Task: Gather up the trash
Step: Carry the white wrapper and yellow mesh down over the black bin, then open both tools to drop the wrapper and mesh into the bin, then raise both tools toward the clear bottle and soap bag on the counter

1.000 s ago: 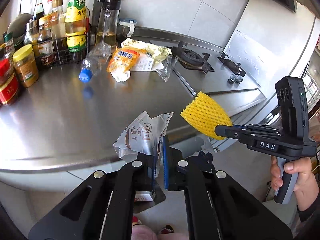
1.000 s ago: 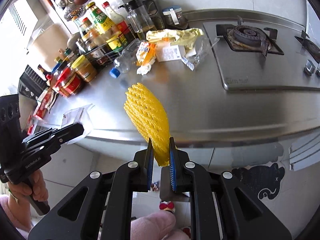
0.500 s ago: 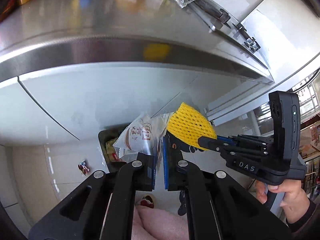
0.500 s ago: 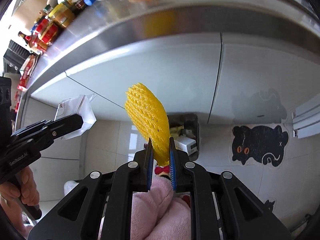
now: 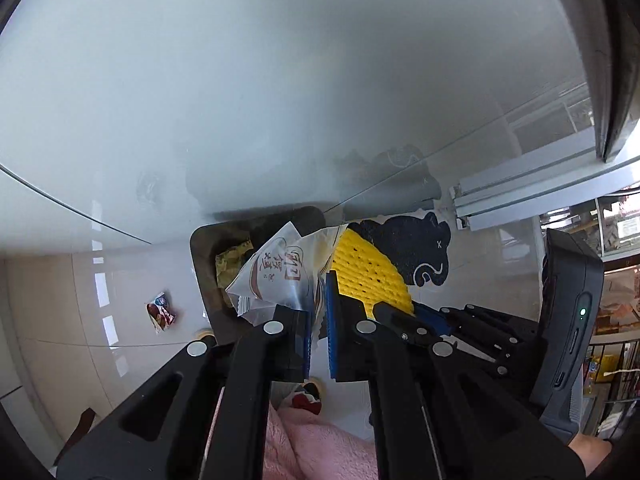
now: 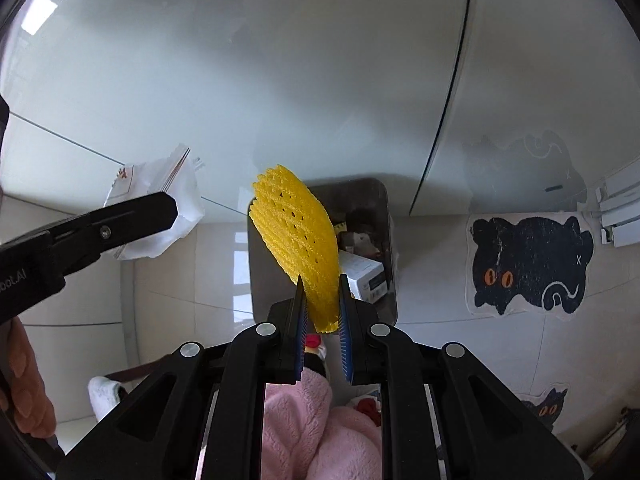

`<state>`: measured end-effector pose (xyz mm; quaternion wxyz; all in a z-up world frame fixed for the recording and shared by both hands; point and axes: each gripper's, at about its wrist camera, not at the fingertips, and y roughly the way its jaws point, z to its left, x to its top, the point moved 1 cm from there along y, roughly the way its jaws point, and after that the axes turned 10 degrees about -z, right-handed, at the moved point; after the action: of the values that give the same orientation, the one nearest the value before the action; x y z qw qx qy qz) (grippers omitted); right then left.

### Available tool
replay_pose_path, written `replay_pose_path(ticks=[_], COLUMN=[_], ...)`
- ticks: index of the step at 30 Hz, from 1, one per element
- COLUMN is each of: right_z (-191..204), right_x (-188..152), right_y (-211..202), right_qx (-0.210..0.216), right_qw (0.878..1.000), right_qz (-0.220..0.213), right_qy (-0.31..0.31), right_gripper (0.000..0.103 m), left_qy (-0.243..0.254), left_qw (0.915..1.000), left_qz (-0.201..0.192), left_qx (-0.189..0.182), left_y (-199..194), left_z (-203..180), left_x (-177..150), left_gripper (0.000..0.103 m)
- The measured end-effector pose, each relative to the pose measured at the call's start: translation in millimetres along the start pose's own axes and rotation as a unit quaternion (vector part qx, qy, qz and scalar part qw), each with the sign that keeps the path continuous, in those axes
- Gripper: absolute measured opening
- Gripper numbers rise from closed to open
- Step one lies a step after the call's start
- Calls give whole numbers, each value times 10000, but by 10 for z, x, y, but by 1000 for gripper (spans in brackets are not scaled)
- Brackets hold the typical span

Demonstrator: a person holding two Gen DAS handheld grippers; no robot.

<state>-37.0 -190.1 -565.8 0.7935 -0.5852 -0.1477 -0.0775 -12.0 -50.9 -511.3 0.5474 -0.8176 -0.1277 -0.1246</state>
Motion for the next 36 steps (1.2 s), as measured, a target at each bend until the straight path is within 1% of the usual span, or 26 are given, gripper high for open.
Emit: replay_pose_path(ticks=[5,8,10,11,12,13,14,15,16,17,19,20,21,22,23,24,25,26,27,28,29,33,36], right_z=[-54,-56,-67,-58,-50,-42,-26,-14,1,18,18,18,11,6,0,-3,-4,-2,3,7,4,-10,19], right_x=[-52,-56,-51,-43,-45,-48,-48,-51,-51,-48,-31,-22,-11,5,26,52,76,105,137,173,210,361,495], right_y=[354,507,571,586,602,606,599,578,541,502,438,401,355,289,201,98,-10,-139,-269,-423,-561,-1122,-1544], right_qx=[-5,-64,-69,-61,-55,-63,-65,-74,-57,-52,-54,-62,-67,-75,-75,-75,-64,-62,-66,-69,-68,-17,59], right_qw=[9998,9996,9995,9994,9993,9992,9992,9993,9994,9995,9996,9996,9997,9997,9998,9999,9999,9999,9999,9997,9996,9992,9978], right_qz=[194,256,309,329,359,390,386,358,320,287,249,231,212,190,140,86,40,-13,-80,-167,-227,-395,-661], right_qy=[-6,-63,-57,-49,-50,-59,-70,-93,-113,-129,-134,-132,-123,-106,-85,-76,-85,-104,-122,-138,-145,-40,-4], right_gripper=[18,18,18,19,20,22,29,44,53,59,59,60,64,67,76,83,85,90,98,100,100,100,100], left_qy=[-188,-209,-221,-228,-228,-221,-213,-209,-205,-187,-126,-116,-125,-133,-133,-120,-87,-26,54,143,225,452,608], left_qw=[9997,9995,9993,9993,9994,9995,9995,9996,9996,9996,9995,9994,9993,9991,9989,9986,9980,9972,9960,9944,9928,9855,9785], left_qz=[159,250,297,296,268,224,184,155,127,93,2,-42,-90,-150,-215,-291,-407,-537,-684,-846,-978,-1403,-1711], left_qx=[-6,10,51,63,75,101,134,146,168,199,275,318,353,374,395,434,486,521,566,620,659,839,981], left_y=[356,481,514,515,505,483,455,421,385,357,284,239,188,127,45,-48,-175,-301,-444,-612,-763,-1340,-1727], left_z=[165,225,229,243,255,256,253,244,224,220,194,187,181,170,148,123,76,23,-40,-115,-188,-413,-535], left_x=[-66,-101,-85,-81,-78,-64,-52,-36,-16,-4,33,48,65,79,88,96,113,130,151,175,206,359,516], left_gripper=[5,6,9,16,26,30,35,38,40,43,48,54,60,62,67,74,77,83,90,94,95,95,95])
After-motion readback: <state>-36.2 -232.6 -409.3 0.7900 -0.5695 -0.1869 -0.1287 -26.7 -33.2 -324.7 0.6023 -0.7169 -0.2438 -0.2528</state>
